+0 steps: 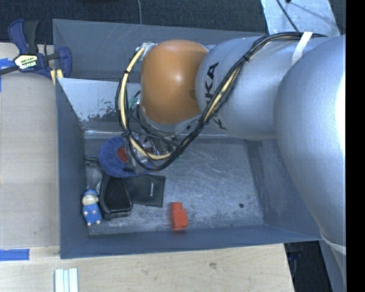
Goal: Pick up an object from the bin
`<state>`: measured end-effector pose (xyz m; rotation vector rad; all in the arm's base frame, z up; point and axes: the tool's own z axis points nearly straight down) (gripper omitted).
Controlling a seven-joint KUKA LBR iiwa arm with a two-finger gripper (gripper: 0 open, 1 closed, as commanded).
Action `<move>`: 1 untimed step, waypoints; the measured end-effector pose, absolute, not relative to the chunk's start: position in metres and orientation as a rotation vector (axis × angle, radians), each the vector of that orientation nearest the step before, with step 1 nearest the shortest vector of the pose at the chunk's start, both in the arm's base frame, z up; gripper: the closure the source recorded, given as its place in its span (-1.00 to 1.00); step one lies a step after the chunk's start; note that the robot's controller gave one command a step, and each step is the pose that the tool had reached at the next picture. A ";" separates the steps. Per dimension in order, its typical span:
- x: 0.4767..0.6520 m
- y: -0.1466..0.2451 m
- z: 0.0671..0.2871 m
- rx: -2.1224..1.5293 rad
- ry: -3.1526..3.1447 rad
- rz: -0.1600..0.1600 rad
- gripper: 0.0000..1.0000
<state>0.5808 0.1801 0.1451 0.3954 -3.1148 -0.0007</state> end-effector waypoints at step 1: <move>0.557 0.184 0.112 0.454 -3.135 0.009 1.00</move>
Offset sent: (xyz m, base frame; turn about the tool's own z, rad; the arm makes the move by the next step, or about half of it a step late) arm -0.0331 0.0083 -0.0420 -0.0408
